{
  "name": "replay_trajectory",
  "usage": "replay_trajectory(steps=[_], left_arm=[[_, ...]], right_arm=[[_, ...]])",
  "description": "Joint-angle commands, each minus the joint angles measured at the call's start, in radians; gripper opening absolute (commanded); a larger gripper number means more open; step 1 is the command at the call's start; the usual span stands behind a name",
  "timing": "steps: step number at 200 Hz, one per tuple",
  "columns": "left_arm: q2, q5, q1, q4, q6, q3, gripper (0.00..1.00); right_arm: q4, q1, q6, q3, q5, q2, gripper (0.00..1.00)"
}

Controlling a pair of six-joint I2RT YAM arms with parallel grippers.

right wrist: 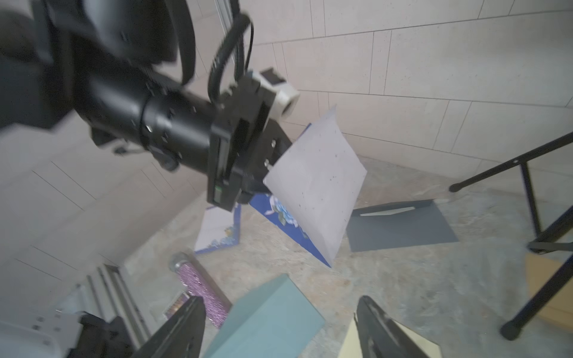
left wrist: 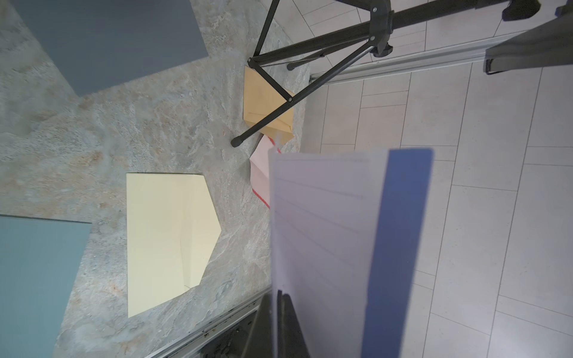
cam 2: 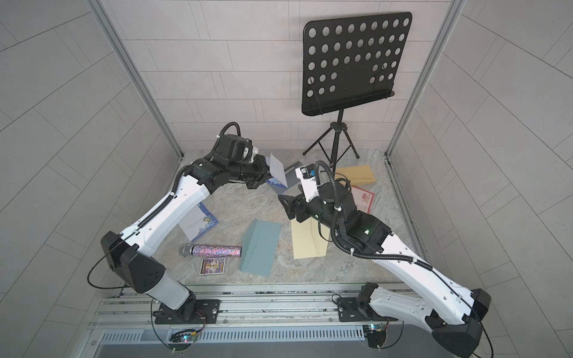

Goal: Take the letter paper out of the envelope
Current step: Unfold the letter paper.

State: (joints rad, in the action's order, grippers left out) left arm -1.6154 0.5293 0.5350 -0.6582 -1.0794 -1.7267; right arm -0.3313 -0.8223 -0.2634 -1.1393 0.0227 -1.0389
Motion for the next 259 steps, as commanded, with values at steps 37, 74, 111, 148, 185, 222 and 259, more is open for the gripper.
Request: replay_trajectory(steps=[37, 74, 111, 148, 185, 222, 259], left_arm=[[-0.02, -0.02, 0.002, -0.095, 0.071, -0.024, 0.0], [-0.015, -0.031, 0.001, -0.106, 0.088, -0.019, 0.0], [-0.014, -0.036, 0.002, -0.105, 0.102, -0.014, 0.0], [-0.012, -0.028, 0.02, -0.081, 0.09, -0.016, 0.0], [-0.002, -0.027, 0.027, -0.066, 0.079, -0.006, 0.0], [0.017, -0.018, 0.029, -0.026, 0.049, 0.012, 0.0], [0.066, 0.004, 0.032, 0.12, -0.037, 0.109, 0.0]], right_arm=[[0.076, -0.026, 0.244, -0.059, 0.2, -0.138, 0.75], [0.042, -0.026, 0.184, -0.079, 0.154, -0.122, 0.74], [-0.009, -0.019, 0.105, -0.097, 0.111, -0.094, 0.73], [0.0, -0.009, 0.099, -0.123, 0.145, -0.15, 0.72], [-0.014, -0.009, 0.086, -0.145, 0.163, -0.199, 0.71], [0.008, 0.011, 0.041, -0.113, 0.241, -0.204, 0.69], [0.08, 0.146, -0.2, -0.083, -0.007, -0.193, 0.65]])
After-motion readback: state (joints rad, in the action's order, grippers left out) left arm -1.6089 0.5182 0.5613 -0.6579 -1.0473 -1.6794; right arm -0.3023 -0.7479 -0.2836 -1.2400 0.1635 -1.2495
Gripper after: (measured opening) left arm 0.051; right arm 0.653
